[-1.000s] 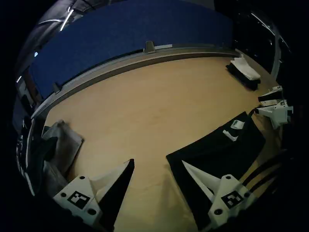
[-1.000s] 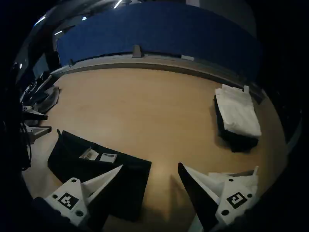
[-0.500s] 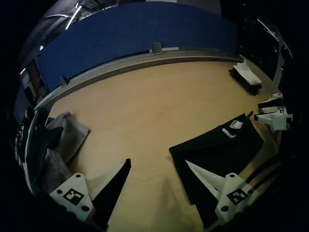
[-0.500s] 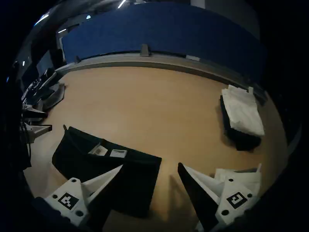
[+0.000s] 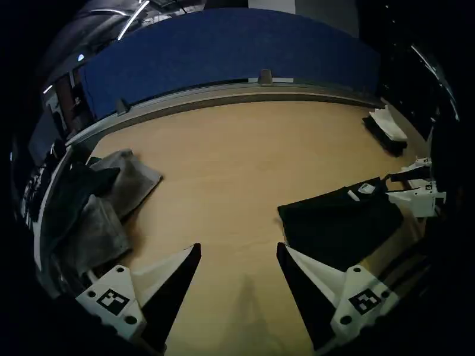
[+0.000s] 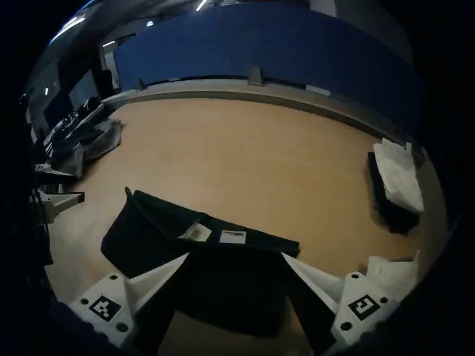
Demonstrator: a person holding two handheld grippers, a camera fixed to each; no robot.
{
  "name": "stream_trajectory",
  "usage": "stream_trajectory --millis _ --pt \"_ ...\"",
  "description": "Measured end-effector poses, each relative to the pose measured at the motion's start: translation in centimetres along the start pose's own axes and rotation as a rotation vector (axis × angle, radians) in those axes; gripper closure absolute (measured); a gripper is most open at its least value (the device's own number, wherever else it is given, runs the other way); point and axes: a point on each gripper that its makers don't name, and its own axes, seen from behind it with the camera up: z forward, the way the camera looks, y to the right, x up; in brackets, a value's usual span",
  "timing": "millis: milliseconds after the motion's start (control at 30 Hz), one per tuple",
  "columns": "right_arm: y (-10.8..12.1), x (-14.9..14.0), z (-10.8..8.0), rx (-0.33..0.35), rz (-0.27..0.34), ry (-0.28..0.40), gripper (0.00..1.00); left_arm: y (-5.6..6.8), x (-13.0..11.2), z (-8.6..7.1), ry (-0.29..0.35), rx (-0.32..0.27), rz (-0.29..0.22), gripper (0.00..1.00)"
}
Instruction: Fold towel
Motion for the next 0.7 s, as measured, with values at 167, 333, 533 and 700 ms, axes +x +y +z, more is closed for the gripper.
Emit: stream_trajectory --millis 167,333,533,700 --pt "-2.6 -0.2 0.0 0.045 -0.014 -0.006 0.00 -0.6 -0.4 -0.6 0.007 0.009 -0.014 0.06" --pt "-5.0 -0.5 0.1 0.092 -0.029 -0.014 0.00 -0.9 -0.3 -0.9 0.016 0.012 -0.027 0.06" --pt "-7.8 -0.7 0.4 0.156 -0.064 -0.022 0.00 -1.1 -0.3 -1.2 0.023 0.013 -0.037 0.06" --pt "-9.6 -0.9 0.5 0.203 -0.091 -0.029 0.00 -1.3 -0.4 -1.3 0.027 0.011 -0.046 0.06"
